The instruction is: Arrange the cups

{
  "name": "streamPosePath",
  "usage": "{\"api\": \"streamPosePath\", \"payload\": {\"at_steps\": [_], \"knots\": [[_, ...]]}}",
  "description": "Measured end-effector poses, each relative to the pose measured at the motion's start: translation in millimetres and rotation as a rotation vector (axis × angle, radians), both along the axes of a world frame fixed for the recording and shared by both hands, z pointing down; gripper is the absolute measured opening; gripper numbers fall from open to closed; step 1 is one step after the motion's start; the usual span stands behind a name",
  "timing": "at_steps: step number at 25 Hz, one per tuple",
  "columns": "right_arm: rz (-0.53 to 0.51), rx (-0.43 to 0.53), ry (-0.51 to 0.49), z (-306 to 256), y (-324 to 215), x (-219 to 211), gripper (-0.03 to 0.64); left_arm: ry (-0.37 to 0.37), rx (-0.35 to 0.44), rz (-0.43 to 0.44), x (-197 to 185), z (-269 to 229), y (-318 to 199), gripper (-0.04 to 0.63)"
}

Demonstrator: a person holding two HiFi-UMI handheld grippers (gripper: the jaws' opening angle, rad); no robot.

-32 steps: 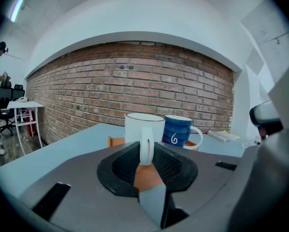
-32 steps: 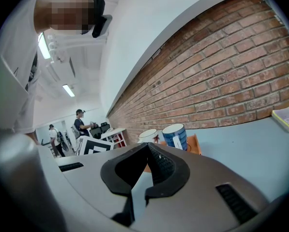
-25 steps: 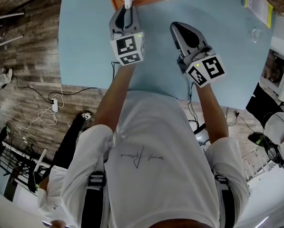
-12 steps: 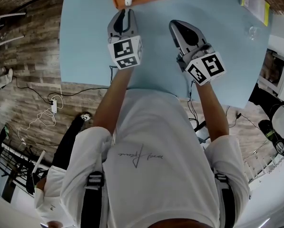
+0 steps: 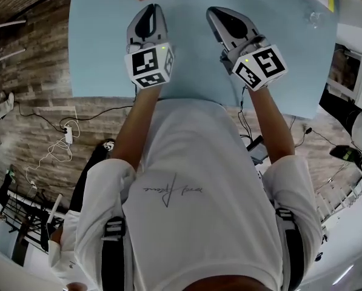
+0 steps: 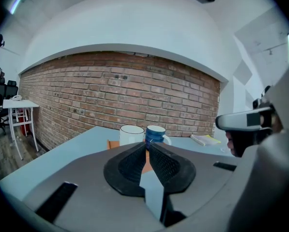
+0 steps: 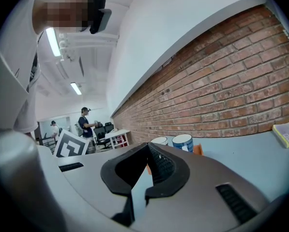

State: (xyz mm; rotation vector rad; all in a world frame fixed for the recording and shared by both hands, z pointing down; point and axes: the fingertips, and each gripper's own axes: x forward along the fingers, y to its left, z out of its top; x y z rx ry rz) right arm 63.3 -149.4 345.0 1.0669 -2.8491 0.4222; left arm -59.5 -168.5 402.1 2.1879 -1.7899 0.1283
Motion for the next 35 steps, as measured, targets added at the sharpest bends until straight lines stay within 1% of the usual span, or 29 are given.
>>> {"api": "streamPosePath", "payload": {"at_steps": [3,6,10,14,22,29,35], "knots": [[-0.015,0.004,0.008,-7.9,5.7,1.9,0.021,-0.026,0.01,0.015,5.4,-10.0,8.9,0.017],[-0.027,0.003,0.024,-13.3,13.4,3.7,0.02,-0.04,0.017,0.055,16.4,-18.3,19.0,0.01],[-0.04,0.0,0.019,-18.1,21.6,3.6,0.02,-0.025,0.012,0.09,25.1,-25.9,31.5,0.009],[-0.046,0.004,0.041,-24.6,30.8,9.3,0.02,-0.005,0.01,0.11,32.9,-34.5,41.9,0.009],[-0.058,0.012,0.046,-35.3,45.3,12.8,0.018,0.009,0.025,0.127,38.4,-52.4,53.1,0.008],[-0.046,0.021,0.042,-43.6,55.5,19.3,0.018,0.007,0.041,0.146,47.8,-65.4,62.5,0.008],[-0.046,0.022,0.042,-48.3,70.0,17.2,0.018,0.016,0.047,0.154,44.8,-74.5,75.1,0.008]]}}
